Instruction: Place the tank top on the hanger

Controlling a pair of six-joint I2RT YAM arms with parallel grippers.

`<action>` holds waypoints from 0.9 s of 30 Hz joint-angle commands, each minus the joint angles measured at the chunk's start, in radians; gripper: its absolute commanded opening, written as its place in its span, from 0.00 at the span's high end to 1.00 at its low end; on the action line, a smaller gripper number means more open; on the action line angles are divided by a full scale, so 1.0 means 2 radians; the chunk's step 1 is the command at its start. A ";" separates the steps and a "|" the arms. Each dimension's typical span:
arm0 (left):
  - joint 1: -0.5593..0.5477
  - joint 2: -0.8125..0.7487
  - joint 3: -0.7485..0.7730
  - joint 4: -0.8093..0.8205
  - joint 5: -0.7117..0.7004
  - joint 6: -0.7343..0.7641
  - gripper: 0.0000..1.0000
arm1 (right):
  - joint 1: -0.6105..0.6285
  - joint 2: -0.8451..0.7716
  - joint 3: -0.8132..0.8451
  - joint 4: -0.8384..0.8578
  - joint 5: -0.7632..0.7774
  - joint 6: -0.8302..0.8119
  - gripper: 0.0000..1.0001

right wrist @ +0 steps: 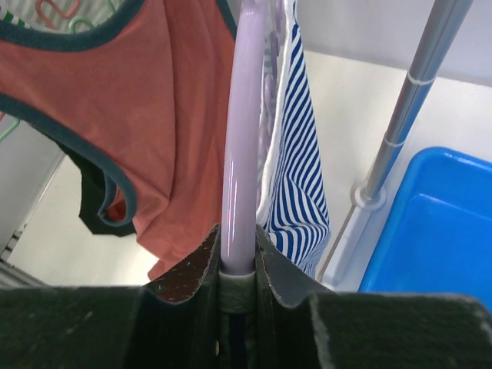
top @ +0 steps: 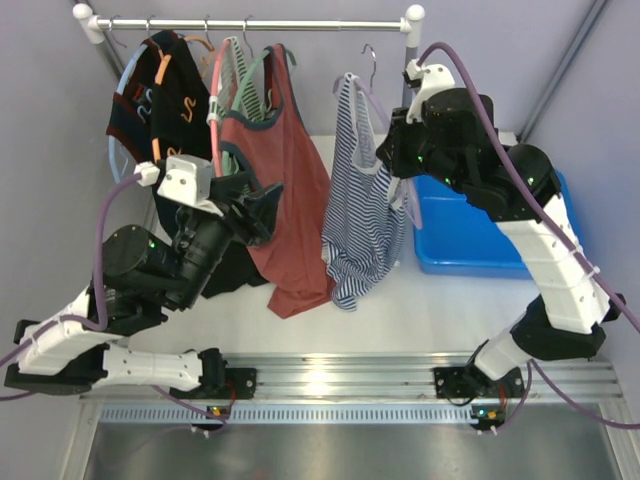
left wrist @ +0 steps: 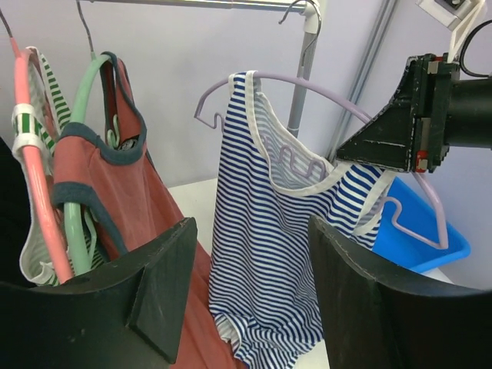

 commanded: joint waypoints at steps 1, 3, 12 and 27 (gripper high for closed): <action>-0.001 -0.013 -0.004 -0.015 -0.013 -0.009 0.35 | -0.006 0.002 0.021 0.102 0.022 -0.016 1.00; -0.001 -0.021 -0.010 -0.015 -0.016 -0.011 0.36 | -0.010 0.009 0.034 0.110 0.025 -0.021 1.00; -0.001 -0.049 -0.033 -0.027 -0.031 -0.027 0.37 | -0.055 0.048 0.065 0.165 0.017 -0.029 1.00; -0.001 -0.048 -0.047 -0.029 -0.037 -0.046 0.37 | -0.082 0.088 0.054 0.198 -0.009 -0.029 1.00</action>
